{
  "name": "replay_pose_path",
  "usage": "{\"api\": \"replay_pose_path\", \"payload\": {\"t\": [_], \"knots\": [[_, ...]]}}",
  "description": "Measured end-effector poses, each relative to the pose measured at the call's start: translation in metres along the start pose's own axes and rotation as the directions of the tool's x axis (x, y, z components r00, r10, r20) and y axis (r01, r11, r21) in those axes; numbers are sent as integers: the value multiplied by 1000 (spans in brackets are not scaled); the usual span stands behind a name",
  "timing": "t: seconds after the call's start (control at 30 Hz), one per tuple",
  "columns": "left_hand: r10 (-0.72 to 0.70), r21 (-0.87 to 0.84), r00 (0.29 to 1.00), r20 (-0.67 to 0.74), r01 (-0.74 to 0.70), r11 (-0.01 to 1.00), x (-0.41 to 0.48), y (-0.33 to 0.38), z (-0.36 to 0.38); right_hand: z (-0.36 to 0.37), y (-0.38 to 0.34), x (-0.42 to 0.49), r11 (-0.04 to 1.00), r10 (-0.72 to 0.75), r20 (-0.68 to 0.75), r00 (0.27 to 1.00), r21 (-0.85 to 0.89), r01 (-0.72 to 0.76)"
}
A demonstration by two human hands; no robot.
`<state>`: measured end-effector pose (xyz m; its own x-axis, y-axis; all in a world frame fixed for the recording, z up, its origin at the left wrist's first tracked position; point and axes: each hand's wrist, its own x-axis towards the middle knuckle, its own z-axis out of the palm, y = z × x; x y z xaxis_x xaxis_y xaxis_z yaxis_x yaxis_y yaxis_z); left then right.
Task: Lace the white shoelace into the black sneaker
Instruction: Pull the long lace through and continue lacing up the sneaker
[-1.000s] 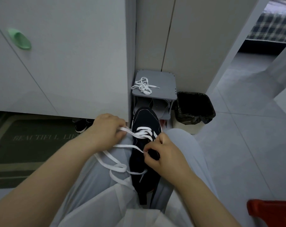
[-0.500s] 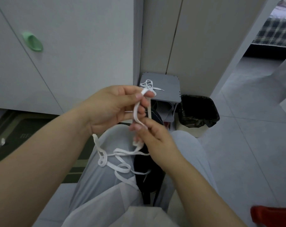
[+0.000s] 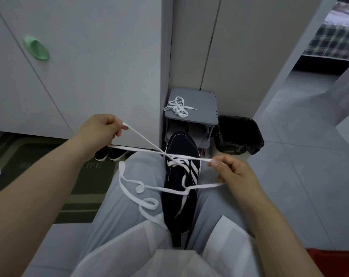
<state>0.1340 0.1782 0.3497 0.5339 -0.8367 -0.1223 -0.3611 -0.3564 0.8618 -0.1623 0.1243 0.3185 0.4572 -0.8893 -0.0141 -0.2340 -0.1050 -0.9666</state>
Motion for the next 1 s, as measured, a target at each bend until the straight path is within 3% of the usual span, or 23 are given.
{"api": "replay_pose_path", "payload": {"t": [0.1,0.27,0.33,0.4,0.5,0.57,0.67,0.8,1.0], "knots": [[90,331,995,-50,-69,941,5,-10,-6,-8,1,1,1000,-2,-18,1000,4,2],[97,648,988,120,-152,747,1,-24,6,-8,1,5,999,-54,-26,998,-1,54],[279,604,942,188,-335,724,-10,-17,23,1,-1,6,997,-70,22,997,-23,71],[442,396,854,274,-519,757,-31,3,46,14,-7,8,994,-103,72,992,-34,106],[428,161,752,502,-568,807,-58,30,77,28,-18,13,975,-201,149,968,-64,212],[438,157,727,529,-591,791,-60,34,82,25,-20,16,969,-232,145,962,-50,241],[456,259,778,433,-592,763,-53,35,60,6,-12,18,979,-201,75,977,-19,203],[406,323,843,353,-517,793,-43,22,27,-8,6,16,980,-159,35,987,-118,163],[271,479,894,357,-424,769,-36,-5,7,-9,21,14,938,-106,139,985,-316,146]]}}
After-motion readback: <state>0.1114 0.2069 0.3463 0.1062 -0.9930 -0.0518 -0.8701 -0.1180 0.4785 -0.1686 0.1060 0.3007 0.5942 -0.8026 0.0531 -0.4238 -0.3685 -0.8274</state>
